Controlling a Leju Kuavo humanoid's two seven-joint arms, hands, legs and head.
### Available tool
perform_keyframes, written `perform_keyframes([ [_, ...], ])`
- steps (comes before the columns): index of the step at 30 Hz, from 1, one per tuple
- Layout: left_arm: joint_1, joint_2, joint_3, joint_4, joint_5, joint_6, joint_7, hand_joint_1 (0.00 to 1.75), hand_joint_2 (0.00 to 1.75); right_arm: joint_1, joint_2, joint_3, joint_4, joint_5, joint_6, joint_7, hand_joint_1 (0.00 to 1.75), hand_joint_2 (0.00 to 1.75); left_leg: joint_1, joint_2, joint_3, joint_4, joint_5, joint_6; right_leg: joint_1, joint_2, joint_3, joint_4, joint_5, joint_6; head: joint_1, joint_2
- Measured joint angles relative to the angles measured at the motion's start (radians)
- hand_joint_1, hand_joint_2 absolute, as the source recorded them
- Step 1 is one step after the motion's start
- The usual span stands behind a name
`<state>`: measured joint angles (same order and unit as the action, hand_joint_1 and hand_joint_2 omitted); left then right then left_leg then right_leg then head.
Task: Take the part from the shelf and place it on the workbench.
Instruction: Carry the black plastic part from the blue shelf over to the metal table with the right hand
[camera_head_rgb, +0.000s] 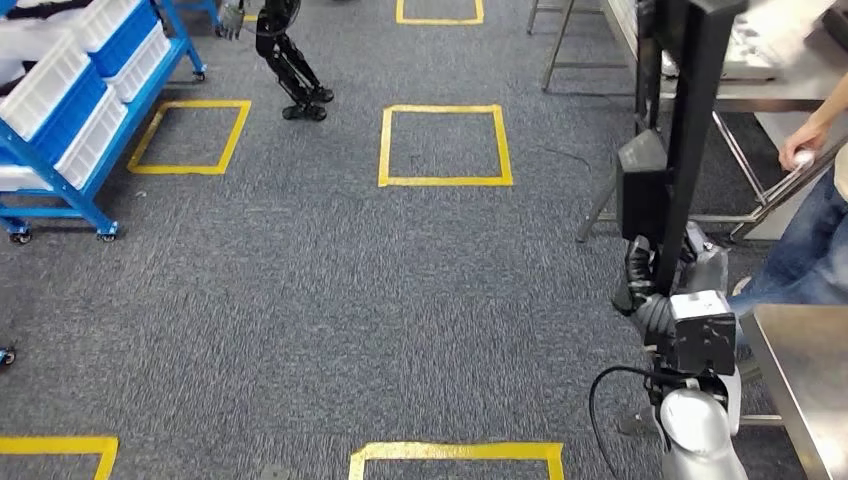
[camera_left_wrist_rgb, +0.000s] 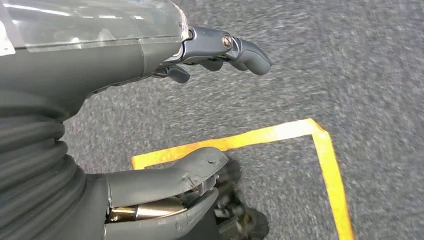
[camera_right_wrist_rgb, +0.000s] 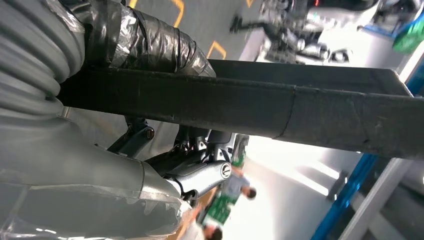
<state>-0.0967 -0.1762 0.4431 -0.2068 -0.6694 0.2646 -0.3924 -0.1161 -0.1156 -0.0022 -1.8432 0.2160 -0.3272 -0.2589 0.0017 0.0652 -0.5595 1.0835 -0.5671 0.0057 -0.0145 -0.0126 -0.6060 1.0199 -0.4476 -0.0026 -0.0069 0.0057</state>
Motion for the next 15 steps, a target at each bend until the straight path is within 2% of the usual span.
perform_keyframes([
  [1, 0.001, 0.0, 0.0, 0.0, 0.0, 0.0, 0.0, 0.0, 1.75, -0.001, 0.0, 0.0, -0.001, 0.001, 0.001, 0.0, 1.75, 1.75, 0.003, -0.028, -0.025, 0.058, -0.032, -0.002, 0.0, 0.011, -0.001, 0.0, 0.001, -0.003, 0.0, 0.0],
  [2, 0.003, 0.0, 0.001, 0.0, 0.0, 0.0, 0.0, 0.0, 1.75, -0.002, 0.0, 0.0, -0.001, 0.001, 0.003, 0.001, 1.75, 1.75, 0.003, -0.045, -0.057, 0.127, -0.062, -0.004, 0.0, 0.024, -0.003, 0.001, 0.002, -0.005, 0.0, 0.0],
  [3, 0.005, 0.0, 0.001, 0.0, 0.0, 0.0, 0.0, 0.0, 1.75, -0.001, 0.0, 0.0, -0.001, 0.002, 0.004, 0.001, 1.75, 1.75, 0.004, -0.052, -0.083, 0.182, -0.079, -0.005, 0.0, 0.038, -0.004, 0.002, 0.002, -0.005, 0.0, 0.0],
  [4, 0.006, 0.0, 0.002, 0.0, 0.0, 0.0, 0.0, 0.0, 1.75, 0.0, 0.0, 0.0, -0.001, 0.002, 0.004, 0.002, 1.75, 1.75, 0.005, -0.055, -0.096, 0.205, -0.075, -0.006, 0.0, 0.053, -0.005, 0.004, 0.002, -0.005, 0.0, 0.0],
  [5, 0.007, 0.0, 0.002, 0.0, 0.001, 0.0, 0.0, 0.0, 1.75, 0.001, 0.0, 0.0, -0.001, 0.002, 0.004, 0.003, 1.75, 1.75, 0.006, -0.058, -0.093, 0.192, -0.053, -0.006, 0.0, 0.068, -0.005, 0.006, 0.002, -0.005, 0.0, 0.0],
  [6, 0.007, 0.0, 0.003, 0.0, 0.001, 0.0, 0.0, 0.0, 1.75, 0.002, 0.0, 0.0, -0.001, 0.002, 0.004, 0.004, 1.75, 1.75, 0.008, -0.063, -0.071, 0.141, -0.015, -0.004, 0.0, 0.083, -0.005, 0.008, 0.002, -0.005, 0.0, 0.0],
  [7, 0.006, 0.001, 0.004, 0.0, 0.001, 0.0, 0.0, 0.0, 1.75, 0.002, 0.0, 0.0, -0.001, 0.003, 0.004, 0.004, 1.75, 1.75, 0.01, -0.08, -0.043, 0.075, 0.021, -0.001, -0.001, 0.098, -0.005, 0.011, 0.001, -0.004, 0.0, 0.0],
  [8, 0.006, 0.001, 0.005, 0.0, 0.001, 0.0, 0.0, 0.0, 1.75, 0.001, 0.0, 0.0, -0.001, 0.003, 0.004, 0.004, 1.75, 1.75, 0.012, -0.11, -0.018, 0.016, 0.045, 0.002, -0.001, 0.111, -0.008, 0.015, 0.001, 0.0, 0.0, 0.0],
  [9, 0.006, 0.002, 0.006, 0.0, 0.002, 0.0, 0.0, 0.0, 1.75, 0.001, 0.0, 0.0, -0.001, 0.004, 0.004, 0.004, 1.75, 1.75, 0.015, -0.137, 0.0, -0.026, 0.058, 0.005, -0.001, 0.124, -0.013, 0.018, 0.002, 0.004, 0.0, 0.0],
  [10, 0.005, 0.002, 0.007, 0.0, 0.002, 0.0, 0.0, 0.0, 1.75, 0.001, 0.0, 0.0, -0.002, 0.004, 0.004, 0.004, 1.75, 1.75, 0.014, -0.156, 0.008, -0.045, 0.058, 0.009, -0.003, 0.137, -0.019, 0.02, 0.004, 0.011, 0.001, 0.0],
  [11, 0.005, 0.002, 0.008, 0.0, 0.002, 0.0, 0.0, 0.0, 1.75, 0.001, -0.001, -0.001, -0.002, 0.004, 0.004, 0.005, 1.75, 1.75, 0.013, -0.16, 0.011, -0.05, 0.056, 0.012, -0.006, 0.151, -0.025, 0.019, 0.008, 0.019, 0.0, 0.0],
  [12, 0.005, 0.002, 0.008, 0.0, 0.002, 0.0, 0.0, 0.0, 1.75, 0.004, -0.001, -0.002, -0.002, 0.004, 0.004, 0.005, 1.75, 1.75, 0.012, -0.148, 0.013, -0.054, 0.058, 0.017, -0.009, 0.163, -0.029, 0.017, 0.012, 0.027, 0.0, 0.0],
  [13, 0.005, 0.001, 0.008, 0.0, 0.003, 0.0, -0.001, 0.0, 1.75, 0.007, -0.003, -0.003, -0.002, 0.005, 0.004, 0.006, 1.75, 1.75, 0.012, -0.134, 0.014, -0.059, 0.062, 0.024, -0.01, 0.155, -0.032, 0.018, 0.013, 0.034, 0.001, 0.0],
  [15, 0.005, 0.0, 0.009, 0.0, 0.003, 0.0, -0.003, 0.0, 1.75, 0.009, -0.007, -0.007, -0.003, 0.007, 0.003, 0.008, 1.75, 1.75, 0.015, -0.105, 0.016, -0.07, 0.07, 0.039, -0.005, 0.096, -0.053, 0.059, -0.015, 0.044, 0.003, 0.0],
])
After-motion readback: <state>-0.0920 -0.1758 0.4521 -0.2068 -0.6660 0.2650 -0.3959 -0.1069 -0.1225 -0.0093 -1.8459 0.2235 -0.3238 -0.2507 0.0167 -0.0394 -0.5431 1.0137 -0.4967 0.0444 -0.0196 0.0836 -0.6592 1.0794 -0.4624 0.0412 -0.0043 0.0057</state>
